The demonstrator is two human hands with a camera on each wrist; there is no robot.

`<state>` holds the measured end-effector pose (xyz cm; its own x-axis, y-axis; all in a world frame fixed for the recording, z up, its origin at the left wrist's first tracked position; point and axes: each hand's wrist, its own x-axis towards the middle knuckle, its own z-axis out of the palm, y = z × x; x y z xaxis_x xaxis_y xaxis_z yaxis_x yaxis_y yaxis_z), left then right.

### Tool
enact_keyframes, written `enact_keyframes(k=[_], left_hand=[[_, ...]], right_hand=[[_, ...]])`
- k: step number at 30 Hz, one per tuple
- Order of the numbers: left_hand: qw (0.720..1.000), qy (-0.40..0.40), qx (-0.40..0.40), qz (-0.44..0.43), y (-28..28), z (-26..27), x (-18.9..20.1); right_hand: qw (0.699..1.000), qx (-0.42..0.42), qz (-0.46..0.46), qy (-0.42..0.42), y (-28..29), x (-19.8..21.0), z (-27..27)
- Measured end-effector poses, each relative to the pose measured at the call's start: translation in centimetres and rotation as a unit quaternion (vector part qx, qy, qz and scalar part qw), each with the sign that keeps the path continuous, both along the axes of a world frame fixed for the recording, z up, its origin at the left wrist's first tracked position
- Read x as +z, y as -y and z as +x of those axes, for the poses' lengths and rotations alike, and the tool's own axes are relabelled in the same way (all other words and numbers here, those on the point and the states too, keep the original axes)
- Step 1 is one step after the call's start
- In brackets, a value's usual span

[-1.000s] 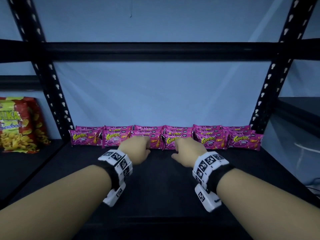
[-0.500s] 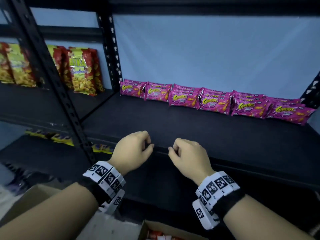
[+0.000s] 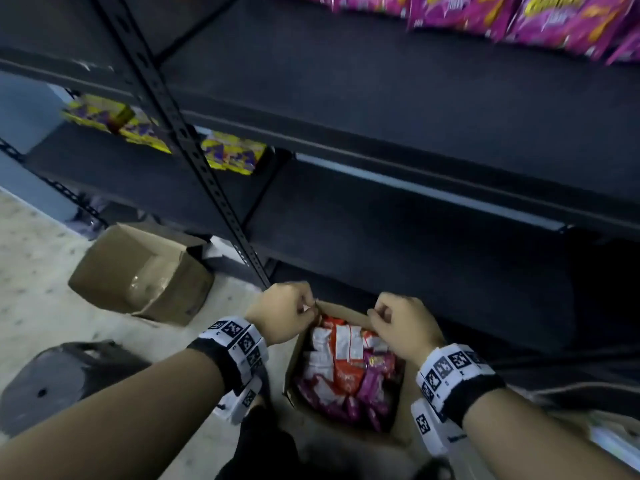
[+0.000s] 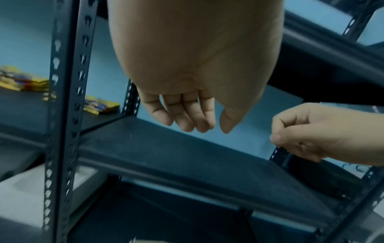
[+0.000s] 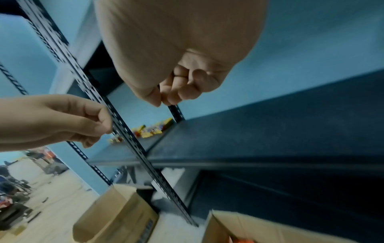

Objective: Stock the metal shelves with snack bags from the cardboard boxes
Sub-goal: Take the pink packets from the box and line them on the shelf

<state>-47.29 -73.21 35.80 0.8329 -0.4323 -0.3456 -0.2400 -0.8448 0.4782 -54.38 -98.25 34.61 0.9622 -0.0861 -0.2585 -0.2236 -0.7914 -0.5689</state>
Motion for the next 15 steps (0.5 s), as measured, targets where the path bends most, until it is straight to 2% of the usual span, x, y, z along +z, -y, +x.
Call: enact_keyframes(k=[3,6,11,15], left_hand=[[0.998,-0.048,0.007,0.034,0.2,-1.6,-5.4],[0.994,-0.102,0.01,0.048,0.7,-3.0,-11.1],[0.978,-0.192,0.027,0.073,2.2,-5.4,-21.2],[0.962,-0.261,0.068,0.03,3.9,-7.2,-28.5]], right_hand=[[0.995,-0.024,-0.003,-0.101,0.3,-5.6,-2.7],[0.981,-0.063,0.034,-0.178,0.7,-11.2,-5.4],[0.958,-0.135,0.061,-0.245,2.1,-19.4,-8.7],[0.941,-0.162,0.094,-0.283,3.4,-25.6,-9.9]])
